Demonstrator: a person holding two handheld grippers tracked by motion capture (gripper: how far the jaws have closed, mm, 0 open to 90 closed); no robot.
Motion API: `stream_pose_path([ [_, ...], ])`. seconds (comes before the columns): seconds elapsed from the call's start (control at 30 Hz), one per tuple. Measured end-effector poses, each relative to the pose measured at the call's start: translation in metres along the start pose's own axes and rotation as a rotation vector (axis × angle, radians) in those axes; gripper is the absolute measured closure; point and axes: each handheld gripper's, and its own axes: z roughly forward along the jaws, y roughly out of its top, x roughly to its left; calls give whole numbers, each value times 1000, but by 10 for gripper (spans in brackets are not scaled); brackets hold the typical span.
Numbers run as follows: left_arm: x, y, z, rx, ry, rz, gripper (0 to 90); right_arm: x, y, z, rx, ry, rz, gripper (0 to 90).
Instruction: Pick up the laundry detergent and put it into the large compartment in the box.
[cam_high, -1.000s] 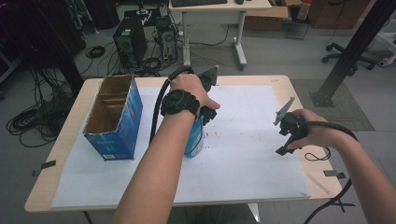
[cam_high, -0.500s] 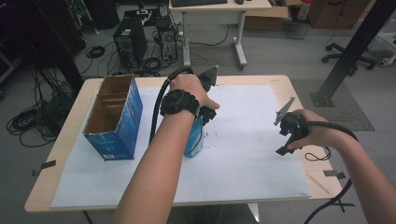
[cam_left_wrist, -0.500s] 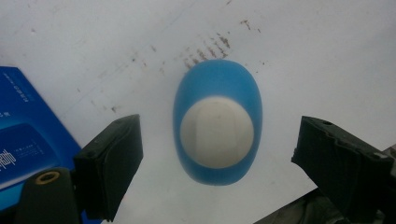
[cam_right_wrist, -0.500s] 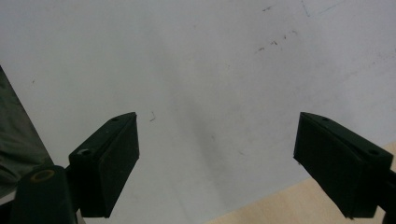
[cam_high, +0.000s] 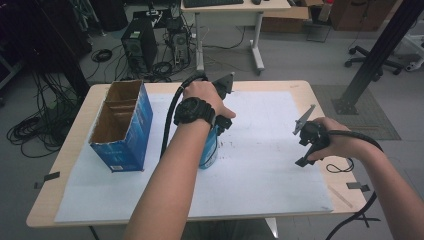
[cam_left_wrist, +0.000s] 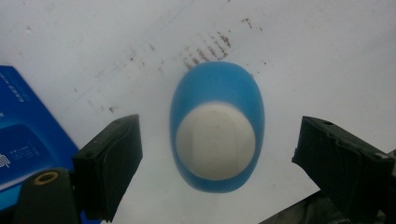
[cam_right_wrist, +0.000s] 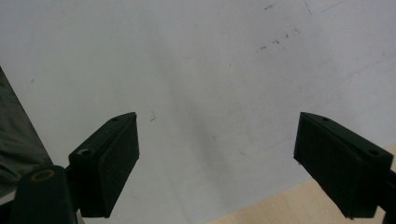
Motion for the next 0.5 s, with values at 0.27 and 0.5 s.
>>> stream_pose_path([
  [0.27, 0, 2, 8, 7, 2, -2, 148, -1, -2, 2, 2, 3, 4, 140],
  [0.5, 1, 1, 16, 20, -1, -9, 146, -1, -2, 5, 5, 8, 5, 140],
])
